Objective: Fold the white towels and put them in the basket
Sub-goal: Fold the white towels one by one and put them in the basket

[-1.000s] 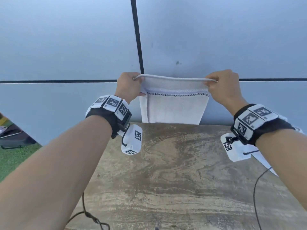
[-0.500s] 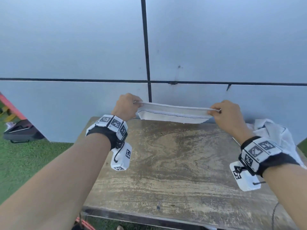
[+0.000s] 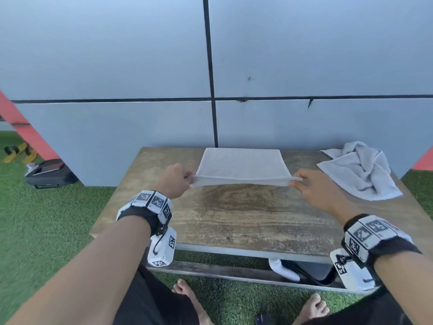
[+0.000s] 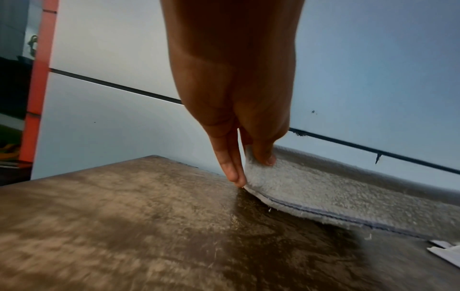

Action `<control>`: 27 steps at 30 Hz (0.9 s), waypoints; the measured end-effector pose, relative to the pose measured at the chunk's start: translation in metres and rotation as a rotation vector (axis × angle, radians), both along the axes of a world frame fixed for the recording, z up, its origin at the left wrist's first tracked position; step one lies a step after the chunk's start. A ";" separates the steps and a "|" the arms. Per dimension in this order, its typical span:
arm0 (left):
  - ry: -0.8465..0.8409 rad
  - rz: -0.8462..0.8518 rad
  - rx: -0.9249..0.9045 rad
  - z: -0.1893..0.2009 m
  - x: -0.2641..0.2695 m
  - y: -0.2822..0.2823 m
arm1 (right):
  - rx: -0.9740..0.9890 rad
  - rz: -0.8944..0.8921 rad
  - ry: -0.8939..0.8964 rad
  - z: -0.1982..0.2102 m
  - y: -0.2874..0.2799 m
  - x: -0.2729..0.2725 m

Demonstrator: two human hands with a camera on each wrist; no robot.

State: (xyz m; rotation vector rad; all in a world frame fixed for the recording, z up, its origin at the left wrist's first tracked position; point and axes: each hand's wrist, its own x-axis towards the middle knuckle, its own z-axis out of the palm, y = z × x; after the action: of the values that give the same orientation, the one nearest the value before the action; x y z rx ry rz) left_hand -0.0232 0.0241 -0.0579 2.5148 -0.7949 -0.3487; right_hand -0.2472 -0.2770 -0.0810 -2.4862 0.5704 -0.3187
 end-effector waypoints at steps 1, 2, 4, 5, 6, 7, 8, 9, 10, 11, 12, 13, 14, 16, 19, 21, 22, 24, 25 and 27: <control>-0.003 -0.006 -0.008 0.000 -0.005 0.005 | 0.028 -0.010 -0.016 0.000 0.004 -0.006; -0.003 -0.013 -0.026 0.001 -0.010 0.009 | 0.048 -0.021 -0.031 0.000 0.007 -0.013; -0.015 -0.037 -0.065 0.005 -0.020 0.018 | 0.081 -0.036 -0.064 0.000 0.015 -0.025; -0.020 -0.050 -0.076 0.007 -0.025 0.022 | 0.094 -0.038 -0.080 0.001 0.019 -0.031; -0.022 -0.066 -0.080 0.011 -0.030 0.026 | 0.100 -0.041 -0.098 0.003 0.023 -0.037; -0.029 -0.079 -0.076 0.015 -0.035 0.028 | 0.100 -0.044 -0.119 0.004 0.026 -0.042; -0.041 -0.091 -0.070 0.018 -0.040 0.031 | 0.093 -0.047 -0.143 0.006 0.028 -0.047; -0.057 -0.097 -0.070 0.021 -0.045 0.034 | 0.078 -0.052 -0.163 0.009 0.031 -0.053; -0.073 -0.102 -0.078 0.024 -0.049 0.035 | 0.060 -0.059 -0.180 0.011 0.033 -0.057; -0.084 -0.102 -0.093 0.027 -0.053 0.036 | 0.047 -0.067 -0.193 0.014 0.035 -0.061; -0.087 -0.100 -0.113 0.030 -0.057 0.037 | 0.046 -0.071 -0.204 0.017 0.037 -0.064; -0.080 -0.090 -0.126 0.032 -0.060 0.038 | 0.052 -0.072 -0.211 0.020 0.038 -0.067; -0.078 -0.082 -0.133 0.035 -0.065 0.041 | 0.057 -0.072 -0.215 0.023 0.040 -0.070; -0.081 -0.087 -0.138 0.040 -0.073 0.046 | 0.053 -0.069 -0.215 0.028 0.044 -0.077; -0.075 -0.117 -0.134 0.044 -0.080 0.054 | 0.024 -0.061 -0.185 0.036 0.050 -0.087; -0.042 -0.133 -0.101 0.044 -0.083 0.059 | 0.012 -0.061 -0.118 0.042 0.054 -0.092; -0.012 -0.145 -0.078 0.044 -0.085 0.060 | 0.017 -0.065 -0.064 0.044 0.055 -0.094; 0.068 -0.168 -0.017 0.042 -0.086 0.063 | 0.074 -0.067 0.039 0.046 0.058 -0.098; 0.105 -0.176 0.018 0.040 -0.088 0.064 | 0.116 -0.064 0.076 0.046 0.058 -0.099; 0.181 -0.197 0.042 0.036 -0.090 0.065 | 0.174 -0.056 0.144 0.045 0.059 -0.100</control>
State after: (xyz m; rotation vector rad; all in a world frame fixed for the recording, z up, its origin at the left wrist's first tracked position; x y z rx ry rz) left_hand -0.1131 0.0887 -0.0222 2.4050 -0.9723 -0.6561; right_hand -0.3476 -0.2175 -0.0356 -2.3407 0.6965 -0.1061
